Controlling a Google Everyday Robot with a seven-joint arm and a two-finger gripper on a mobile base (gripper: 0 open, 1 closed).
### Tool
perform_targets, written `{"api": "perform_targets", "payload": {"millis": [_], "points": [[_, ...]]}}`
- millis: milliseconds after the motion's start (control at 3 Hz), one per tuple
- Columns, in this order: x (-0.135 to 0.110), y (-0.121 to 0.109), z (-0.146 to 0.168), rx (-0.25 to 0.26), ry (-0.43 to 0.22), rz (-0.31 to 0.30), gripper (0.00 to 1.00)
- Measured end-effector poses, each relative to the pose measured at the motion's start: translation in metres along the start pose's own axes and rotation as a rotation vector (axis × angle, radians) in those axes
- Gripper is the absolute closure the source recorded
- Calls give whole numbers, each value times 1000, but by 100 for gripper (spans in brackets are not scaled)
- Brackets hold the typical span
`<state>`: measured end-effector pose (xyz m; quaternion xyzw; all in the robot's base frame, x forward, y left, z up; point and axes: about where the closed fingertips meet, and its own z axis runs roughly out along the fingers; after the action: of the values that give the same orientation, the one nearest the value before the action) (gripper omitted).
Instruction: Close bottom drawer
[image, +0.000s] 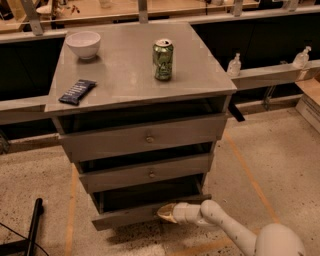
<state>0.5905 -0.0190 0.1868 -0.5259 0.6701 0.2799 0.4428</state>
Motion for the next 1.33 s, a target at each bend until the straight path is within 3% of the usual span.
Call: {"api": "perform_targets", "payload": {"millis": [333, 667, 1333], "points": [[0, 0, 0, 0, 0, 0, 100], [23, 1, -7, 29, -31, 0, 100], [60, 7, -12, 8, -43, 11, 100]]}}
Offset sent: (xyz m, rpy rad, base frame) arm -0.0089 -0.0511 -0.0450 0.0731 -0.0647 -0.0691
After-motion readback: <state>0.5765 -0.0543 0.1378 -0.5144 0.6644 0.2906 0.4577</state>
